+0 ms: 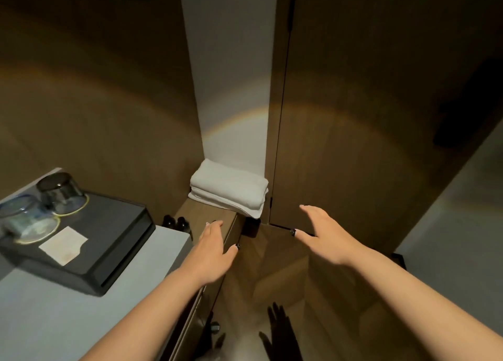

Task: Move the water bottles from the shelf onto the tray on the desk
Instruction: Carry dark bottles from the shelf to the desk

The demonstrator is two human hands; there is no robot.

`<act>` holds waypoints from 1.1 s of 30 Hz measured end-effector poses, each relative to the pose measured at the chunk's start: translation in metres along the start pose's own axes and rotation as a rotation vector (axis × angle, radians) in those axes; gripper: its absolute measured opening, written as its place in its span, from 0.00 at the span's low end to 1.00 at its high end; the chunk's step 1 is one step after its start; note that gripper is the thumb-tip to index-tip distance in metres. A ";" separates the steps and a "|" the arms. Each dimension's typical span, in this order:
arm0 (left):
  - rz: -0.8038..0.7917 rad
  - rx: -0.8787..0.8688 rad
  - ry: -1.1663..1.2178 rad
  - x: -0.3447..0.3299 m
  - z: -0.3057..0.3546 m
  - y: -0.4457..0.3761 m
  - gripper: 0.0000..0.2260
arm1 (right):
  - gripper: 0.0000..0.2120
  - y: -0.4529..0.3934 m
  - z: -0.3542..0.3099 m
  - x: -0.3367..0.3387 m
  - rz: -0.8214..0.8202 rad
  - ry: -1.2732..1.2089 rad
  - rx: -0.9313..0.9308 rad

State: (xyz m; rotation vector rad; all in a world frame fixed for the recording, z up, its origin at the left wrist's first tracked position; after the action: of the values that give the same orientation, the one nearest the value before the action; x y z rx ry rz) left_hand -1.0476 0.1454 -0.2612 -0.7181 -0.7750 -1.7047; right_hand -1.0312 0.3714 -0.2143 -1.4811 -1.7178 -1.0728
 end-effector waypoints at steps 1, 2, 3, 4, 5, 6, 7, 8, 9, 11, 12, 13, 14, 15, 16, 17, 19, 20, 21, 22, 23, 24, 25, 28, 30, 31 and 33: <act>-0.006 0.017 -0.006 -0.002 -0.003 -0.011 0.32 | 0.32 -0.015 0.001 0.001 -0.015 -0.004 0.017; -0.015 0.032 -0.007 -0.005 -0.006 -0.022 0.33 | 0.32 -0.031 0.001 0.000 -0.034 -0.013 0.030; -0.027 0.048 -0.003 -0.008 -0.010 -0.033 0.33 | 0.32 -0.047 0.000 -0.001 -0.057 -0.028 0.039; -0.035 0.064 0.006 -0.010 -0.016 -0.044 0.33 | 0.31 -0.064 0.000 -0.004 -0.079 -0.043 0.048; -0.042 0.081 0.016 -0.012 -0.021 -0.055 0.33 | 0.31 -0.081 -0.002 -0.007 -0.100 -0.055 0.057; -0.040 0.103 0.027 -0.013 -0.027 -0.066 0.33 | 0.31 -0.098 -0.003 -0.011 -0.120 -0.061 0.065; -0.031 0.128 0.041 -0.011 -0.035 -0.079 0.34 | 0.31 -0.116 -0.005 -0.015 -0.137 -0.061 0.073; -0.027 0.158 0.051 -0.010 -0.044 -0.092 0.34 | 0.31 -0.135 -0.007 -0.020 -0.154 -0.060 0.081; -0.027 0.189 0.059 -0.008 -0.054 -0.107 0.35 | 0.31 -0.153 -0.010 -0.025 -0.175 -0.060 0.088; -0.020 0.250 0.081 0.000 -0.074 -0.136 0.35 | 0.31 -0.188 -0.019 -0.039 -0.227 -0.055 0.124; -0.011 0.288 0.089 0.005 -0.085 -0.153 0.35 | 0.31 -0.206 -0.024 -0.047 -0.256 -0.048 0.142; 0.000 0.330 0.091 0.010 -0.097 -0.170 0.34 | 0.31 -0.223 -0.030 -0.052 -0.281 -0.040 0.157; 0.018 0.381 0.107 0.017 -0.108 -0.187 0.33 | 0.31 -0.241 -0.035 -0.058 -0.306 -0.031 0.166; 0.031 0.446 0.133 0.022 -0.118 -0.203 0.32 | 0.31 -0.259 -0.041 -0.062 -0.333 -0.025 0.176; 0.036 0.505 0.159 0.028 -0.127 -0.217 0.30 | 0.30 -0.276 -0.046 -0.065 -0.360 -0.017 0.189; 0.041 0.542 0.174 0.033 -0.134 -0.232 0.30 | 0.28 -0.294 -0.052 -0.067 -0.378 -0.008 0.211; 0.055 0.568 0.153 0.042 -0.148 -0.257 0.30 | 0.26 -0.329 -0.060 -0.068 -0.394 0.008 0.245; 0.074 0.575 0.149 0.046 -0.154 -0.266 0.30 | 0.28 -0.344 -0.064 -0.067 -0.392 0.007 0.255; 0.100 0.594 0.153 0.051 -0.161 -0.274 0.30 | 0.30 -0.360 -0.067 -0.066 -0.397 0.004 0.259; 0.124 0.621 0.157 0.056 -0.168 -0.280 0.31 | 0.31 -0.376 -0.070 -0.066 -0.410 -0.001 0.251; 0.148 0.652 0.159 0.058 -0.178 -0.287 0.31 | 0.31 -0.392 -0.073 -0.066 -0.420 -0.005 0.244; 0.175 0.675 0.166 0.062 -0.187 -0.293 0.30 | 0.32 -0.408 -0.076 -0.068 -0.439 -0.006 0.238; 0.194 0.693 0.177 0.065 -0.193 -0.299 0.29 | 0.32 -0.424 -0.079 -0.070 -0.461 0.003 0.242; 0.201 0.754 0.217 0.070 -0.203 -0.313 0.26 | 0.33 -0.470 -0.091 -0.081 -0.539 0.046 0.280; 0.232 0.834 0.282 0.070 -0.210 -0.318 0.24 | 0.33 -0.498 -0.101 -0.090 -0.603 0.044 0.311; 0.258 0.870 0.306 0.070 -0.213 -0.319 0.23 | 0.32 -0.511 -0.106 -0.093 -0.633 0.059 0.343; 0.329 0.948 0.358 0.067 -0.216 -0.320 0.22 | 0.30 -0.537 -0.118 -0.099 -0.687 0.080 0.423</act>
State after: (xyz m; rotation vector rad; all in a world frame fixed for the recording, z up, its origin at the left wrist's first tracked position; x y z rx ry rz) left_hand -1.3913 0.0030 -0.3844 0.1174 -1.0100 -0.9486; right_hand -1.5473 0.1986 -0.3399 -0.5820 -2.2848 -0.9744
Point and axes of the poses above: each hand's wrist, its own y-axis away from the middle knuckle, its own x-axis out of the back of the hand, z = x × y, the point moved 7 cm from there along -y, towards the middle knuckle, and after that the axes turned 3 degrees about -x, right-handed, at the moved point
